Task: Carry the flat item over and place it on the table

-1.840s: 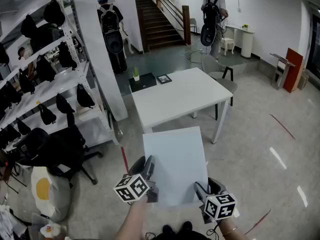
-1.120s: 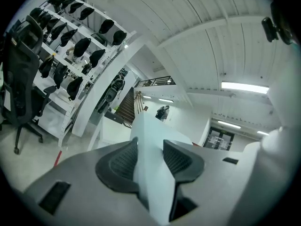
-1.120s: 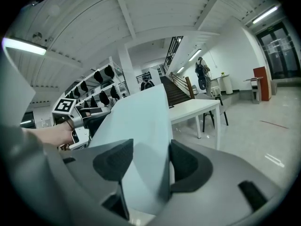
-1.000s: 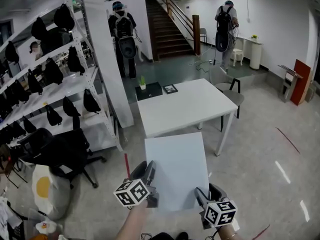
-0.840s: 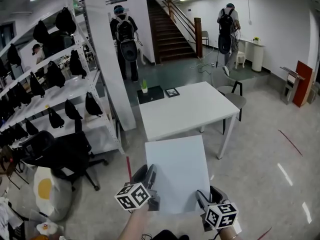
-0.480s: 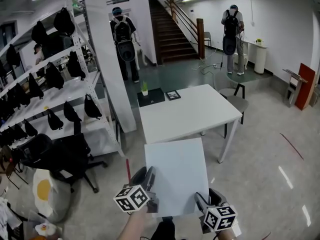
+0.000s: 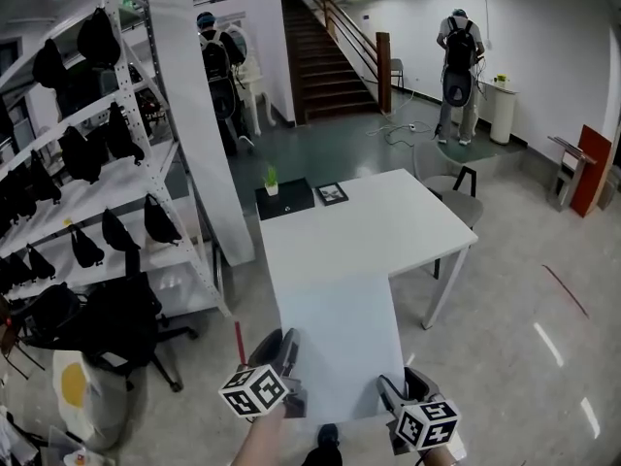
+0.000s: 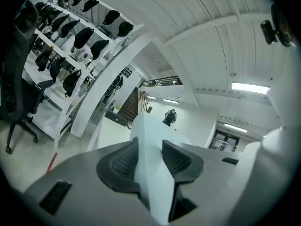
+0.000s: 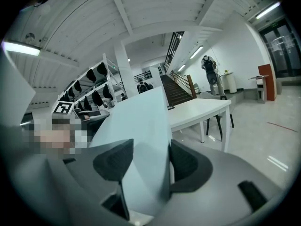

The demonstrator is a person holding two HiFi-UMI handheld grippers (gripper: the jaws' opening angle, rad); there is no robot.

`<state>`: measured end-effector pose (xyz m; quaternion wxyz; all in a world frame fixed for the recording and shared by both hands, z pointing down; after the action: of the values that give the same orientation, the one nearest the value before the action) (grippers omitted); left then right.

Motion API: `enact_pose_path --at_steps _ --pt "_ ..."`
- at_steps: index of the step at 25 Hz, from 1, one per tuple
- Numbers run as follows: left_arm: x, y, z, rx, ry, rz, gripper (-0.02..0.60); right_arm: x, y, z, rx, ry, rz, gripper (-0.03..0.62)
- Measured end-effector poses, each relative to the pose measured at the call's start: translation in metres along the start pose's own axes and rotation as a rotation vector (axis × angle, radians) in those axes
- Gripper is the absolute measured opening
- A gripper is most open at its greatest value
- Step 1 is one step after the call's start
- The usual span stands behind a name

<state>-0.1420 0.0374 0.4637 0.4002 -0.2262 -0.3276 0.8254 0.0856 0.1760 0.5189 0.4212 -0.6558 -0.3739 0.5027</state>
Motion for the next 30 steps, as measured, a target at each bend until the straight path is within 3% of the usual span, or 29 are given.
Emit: enact_pose_path --at_steps 14,30 --pt "-0.136 0.09 0.056 -0.011 -0.039 0.01 0.153 -0.151 0.068 -0.02 -0.022 -0.03 -0.006 0.242" --pt "-0.214 0.131 0.1 0.038 0.012 -0.011 0.146 -0.25 0.108 -0.046 -0.002 0.006 0.01 0.239"
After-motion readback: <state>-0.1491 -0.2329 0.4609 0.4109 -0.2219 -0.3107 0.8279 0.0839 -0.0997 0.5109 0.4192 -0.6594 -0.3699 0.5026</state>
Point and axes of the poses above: the fingertips, and each gripper's own axes: x backward along the fingers, z to its left, y out of its top, the point moved 4 cm from there along x, backward along the fingers, and after that the axes turned 11 degrees about x, right-handed, at the moved point
